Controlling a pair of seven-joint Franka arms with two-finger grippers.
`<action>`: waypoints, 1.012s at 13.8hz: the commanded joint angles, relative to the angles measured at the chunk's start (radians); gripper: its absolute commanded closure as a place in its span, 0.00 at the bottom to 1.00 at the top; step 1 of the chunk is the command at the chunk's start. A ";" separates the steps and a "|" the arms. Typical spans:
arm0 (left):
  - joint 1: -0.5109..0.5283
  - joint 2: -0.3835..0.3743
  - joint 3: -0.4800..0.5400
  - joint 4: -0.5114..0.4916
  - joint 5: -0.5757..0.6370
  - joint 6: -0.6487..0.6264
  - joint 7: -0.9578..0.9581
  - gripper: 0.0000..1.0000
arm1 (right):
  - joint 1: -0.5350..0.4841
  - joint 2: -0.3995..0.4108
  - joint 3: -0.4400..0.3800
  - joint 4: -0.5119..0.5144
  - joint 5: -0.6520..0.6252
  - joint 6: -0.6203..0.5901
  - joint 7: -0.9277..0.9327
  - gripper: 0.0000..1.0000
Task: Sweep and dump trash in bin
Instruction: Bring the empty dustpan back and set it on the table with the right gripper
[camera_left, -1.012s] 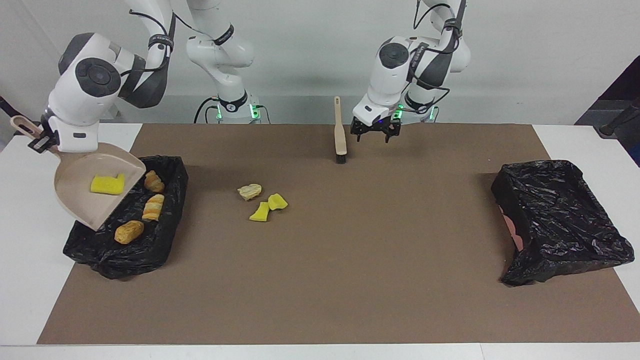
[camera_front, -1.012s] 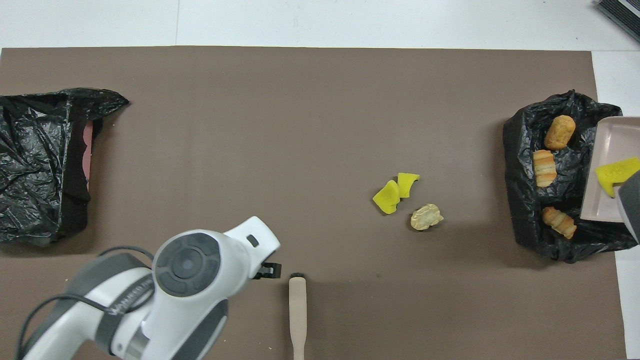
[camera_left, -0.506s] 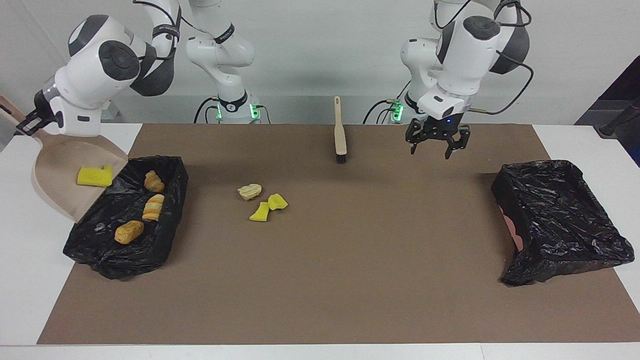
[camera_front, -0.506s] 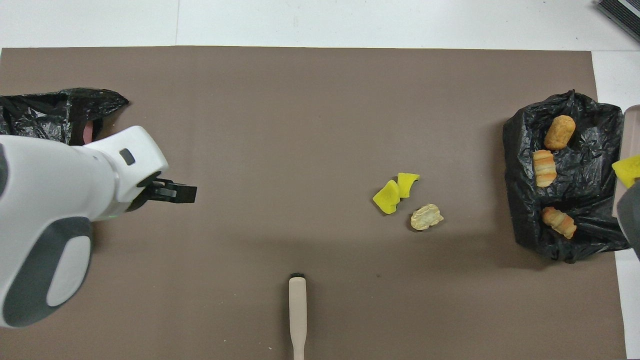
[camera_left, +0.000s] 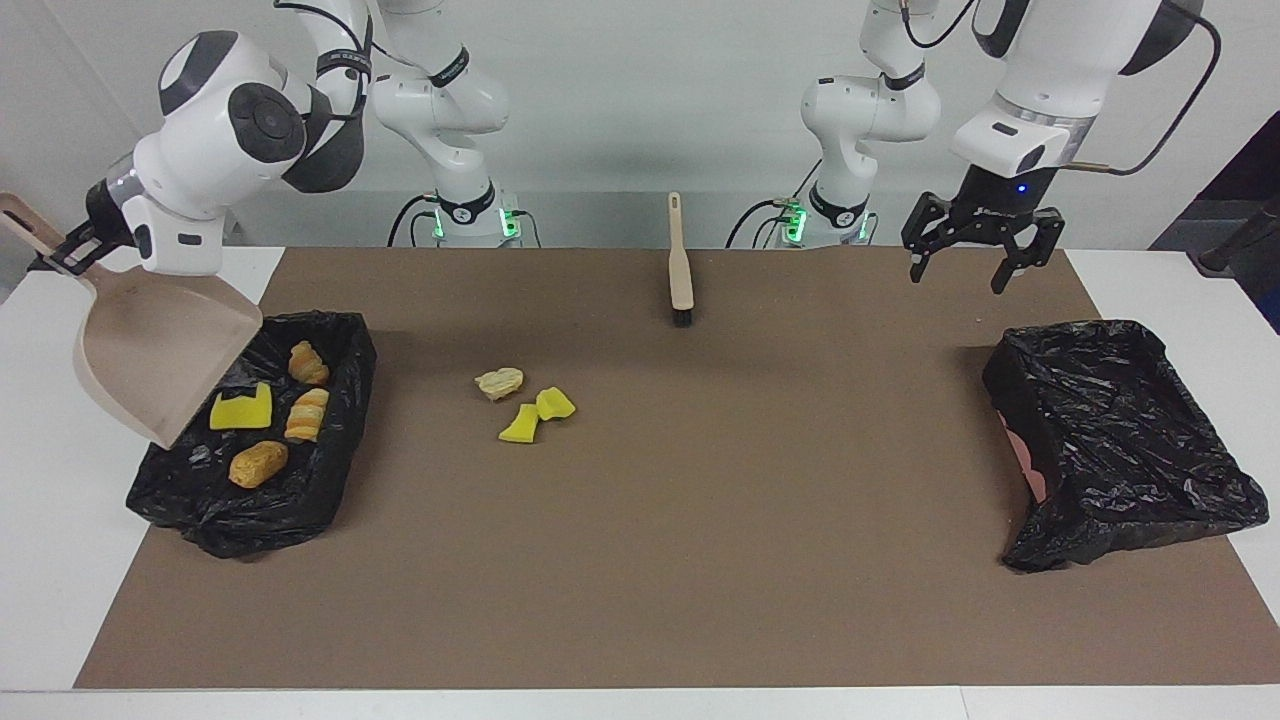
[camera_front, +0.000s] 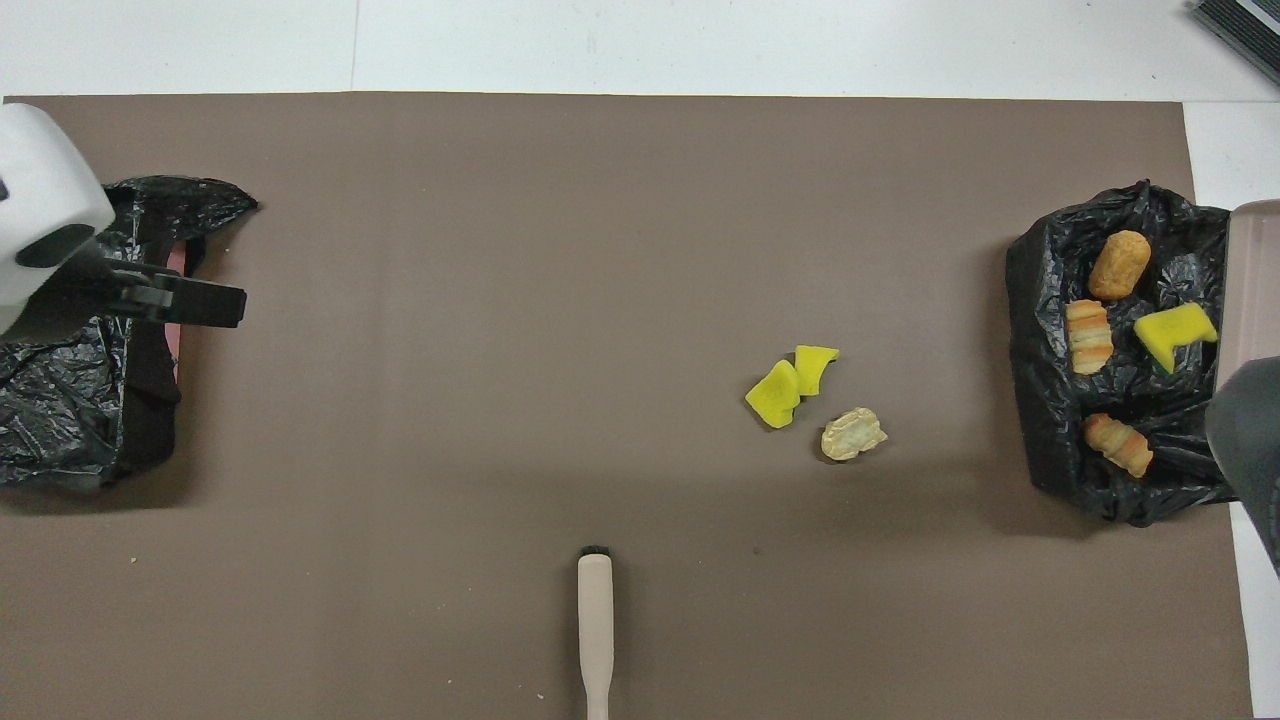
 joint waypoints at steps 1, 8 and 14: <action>0.039 0.045 0.008 0.117 0.015 -0.103 0.068 0.00 | 0.003 -0.016 0.021 0.008 0.051 -0.022 0.002 1.00; 0.107 0.050 -0.003 0.177 0.019 -0.272 0.127 0.00 | 0.003 -0.018 0.021 0.019 0.540 -0.059 0.097 1.00; 0.116 0.033 -0.001 0.149 0.021 -0.271 0.118 0.00 | 0.041 -0.047 0.103 -0.027 0.792 -0.125 0.543 1.00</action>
